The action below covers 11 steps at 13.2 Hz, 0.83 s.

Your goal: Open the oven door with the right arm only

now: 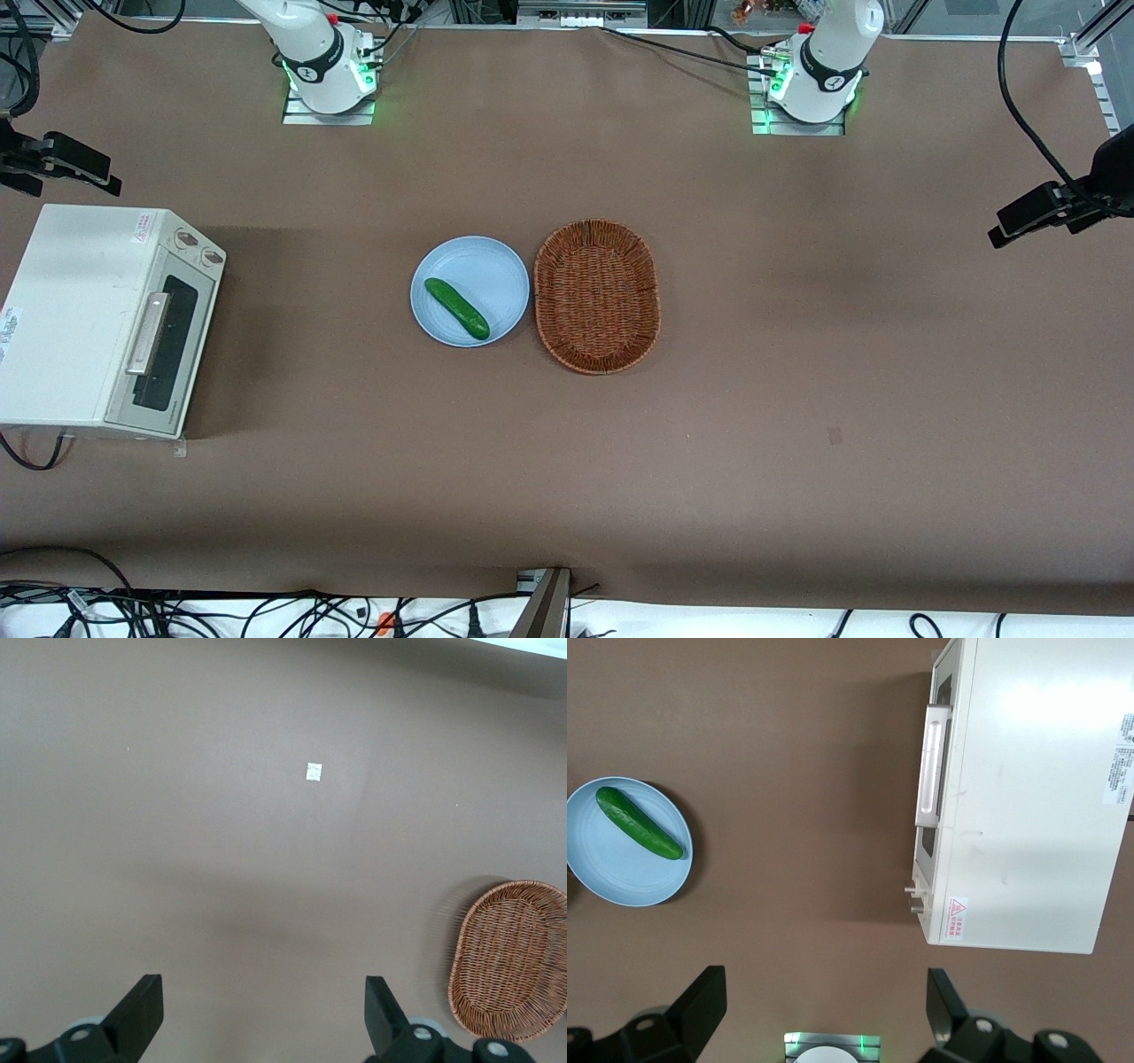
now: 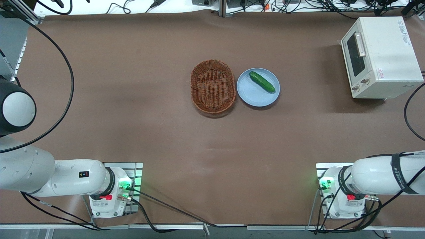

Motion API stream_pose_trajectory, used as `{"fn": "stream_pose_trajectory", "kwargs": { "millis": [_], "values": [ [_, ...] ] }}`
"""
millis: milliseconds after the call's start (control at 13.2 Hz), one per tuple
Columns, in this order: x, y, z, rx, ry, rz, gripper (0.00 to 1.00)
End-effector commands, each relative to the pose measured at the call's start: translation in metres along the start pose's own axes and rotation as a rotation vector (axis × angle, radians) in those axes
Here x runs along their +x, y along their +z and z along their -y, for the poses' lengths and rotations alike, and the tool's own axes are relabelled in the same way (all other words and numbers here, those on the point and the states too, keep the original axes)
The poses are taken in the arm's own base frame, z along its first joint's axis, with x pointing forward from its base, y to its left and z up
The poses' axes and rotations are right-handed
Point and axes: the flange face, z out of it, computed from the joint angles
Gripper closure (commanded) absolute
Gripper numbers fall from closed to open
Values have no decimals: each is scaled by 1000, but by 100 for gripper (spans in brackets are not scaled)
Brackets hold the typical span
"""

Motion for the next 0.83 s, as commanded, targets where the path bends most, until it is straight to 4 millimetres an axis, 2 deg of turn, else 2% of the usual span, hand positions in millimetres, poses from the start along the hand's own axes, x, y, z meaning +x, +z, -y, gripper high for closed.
{"fn": "stream_pose_trajectory", "kwargs": {
  "millis": [0, 755],
  "values": [
    [-1, -2, 1, -10, -11, 7, 0],
    [-2, 1, 4, -11, -13, 25, 0]
  ]
}}
